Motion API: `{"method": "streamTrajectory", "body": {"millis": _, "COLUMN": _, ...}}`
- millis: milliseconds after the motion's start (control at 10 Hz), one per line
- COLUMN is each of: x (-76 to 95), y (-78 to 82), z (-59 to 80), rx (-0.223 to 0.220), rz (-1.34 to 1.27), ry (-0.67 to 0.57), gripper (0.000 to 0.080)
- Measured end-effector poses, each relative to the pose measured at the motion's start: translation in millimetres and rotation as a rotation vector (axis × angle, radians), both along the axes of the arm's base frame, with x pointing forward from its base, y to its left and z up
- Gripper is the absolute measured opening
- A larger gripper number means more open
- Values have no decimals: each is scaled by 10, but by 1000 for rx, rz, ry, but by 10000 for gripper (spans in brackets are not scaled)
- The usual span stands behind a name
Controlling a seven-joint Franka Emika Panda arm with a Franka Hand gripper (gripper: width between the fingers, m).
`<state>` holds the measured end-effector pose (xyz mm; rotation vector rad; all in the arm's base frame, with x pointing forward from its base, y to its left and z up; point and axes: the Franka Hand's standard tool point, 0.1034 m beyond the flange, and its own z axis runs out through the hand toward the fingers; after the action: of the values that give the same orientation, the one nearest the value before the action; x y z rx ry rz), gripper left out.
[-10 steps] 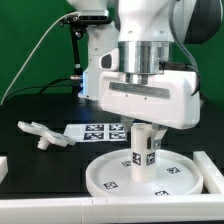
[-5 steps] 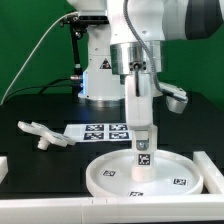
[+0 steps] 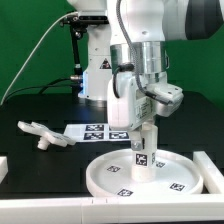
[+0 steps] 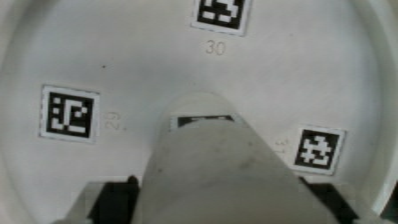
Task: Assemble round table
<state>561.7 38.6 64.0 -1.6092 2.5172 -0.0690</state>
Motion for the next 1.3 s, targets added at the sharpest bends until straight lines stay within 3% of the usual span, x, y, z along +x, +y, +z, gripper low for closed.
{"method": "streamTrajectory", "body": {"millis": 200, "x": 1, "y": 4, "z": 3, "rx": 0, "rz": 2, "ry": -1, "gripper": 615}}
{"method": "streamTrajectory", "body": {"millis": 300, "x": 12, "y": 43, "z": 98, "rx": 9, "rz": 44, "ry": -10, "gripper": 639}}
{"method": "streamTrajectory", "body": {"millis": 400, "x": 10, "y": 65, "z": 245, "rx": 25, "rz": 68, "ry": -30, "gripper": 639}}
{"method": "streamTrajectory", "body": {"millis": 500, "x": 10, "y": 58, "z": 300, "rx": 44, "rz": 50, "ry": -39, "gripper": 648}}
{"method": "streamTrajectory", "body": {"millis": 1100, "x": 5, "y": 57, "z": 275, "rx": 39, "rz": 66, "ry": -37, "gripper": 649}}
{"method": "streamTrajectory", "body": {"millis": 1300, "x": -91, "y": -26, "z": 454, "rx": 37, "rz": 211, "ry": -63, "gripper": 649}}
